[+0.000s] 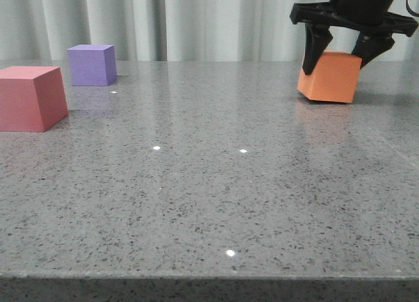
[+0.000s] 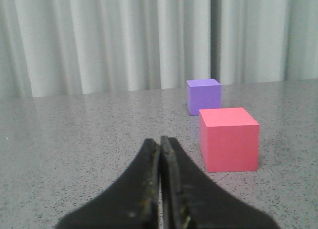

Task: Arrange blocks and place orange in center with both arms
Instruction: 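Lower the right gripper over the orange cube and grasp it, then slide the orange cube with the right gripper toward the table center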

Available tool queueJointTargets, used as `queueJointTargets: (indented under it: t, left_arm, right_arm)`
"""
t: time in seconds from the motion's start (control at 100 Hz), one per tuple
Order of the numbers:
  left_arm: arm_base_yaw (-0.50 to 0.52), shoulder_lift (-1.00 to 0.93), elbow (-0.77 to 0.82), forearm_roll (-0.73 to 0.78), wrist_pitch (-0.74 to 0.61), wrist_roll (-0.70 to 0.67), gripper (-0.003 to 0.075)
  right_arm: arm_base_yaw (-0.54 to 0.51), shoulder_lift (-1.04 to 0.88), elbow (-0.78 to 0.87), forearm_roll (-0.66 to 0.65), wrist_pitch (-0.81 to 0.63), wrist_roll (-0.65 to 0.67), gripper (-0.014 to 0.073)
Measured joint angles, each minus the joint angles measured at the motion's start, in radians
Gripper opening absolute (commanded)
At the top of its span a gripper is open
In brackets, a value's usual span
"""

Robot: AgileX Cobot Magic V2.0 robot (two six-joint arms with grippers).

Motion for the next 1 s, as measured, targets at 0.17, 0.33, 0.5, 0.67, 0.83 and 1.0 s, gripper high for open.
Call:
queueJointTargets:
  t: [0.17,0.33,0.5,0.67,0.83,1.0]
  left_arm:
    - [0.000,0.000,0.000,0.000,0.000,0.000,-0.0019]
    - [0.000,0.000,0.000,0.000,0.000,0.000,-0.0019]
    - [0.000,0.000,0.000,0.000,0.000,0.000,-0.0019]
    - [0.000,0.000,0.000,0.000,0.000,0.000,-0.0019]
    - [0.000,0.000,0.000,0.000,0.000,0.000,-0.0019]
    - [0.000,0.000,0.000,0.000,0.000,0.000,-0.0019]
  right_arm:
    - [0.072,-0.006,-0.058,-0.003,0.010,0.075,0.0372]
    - [0.189,-0.001,-0.141,-0.095,0.023,0.202,0.0372]
    - [0.306,0.083,-0.293,-0.192,0.089,0.330,0.0372]
    - [0.377,0.227,-0.466,-0.212,0.173,0.393,0.0372]
    - [0.417,0.333,-0.616,-0.214,0.236,0.418,0.0372]
    - [0.430,0.402,-0.694,-0.216,0.274,0.434,0.0379]
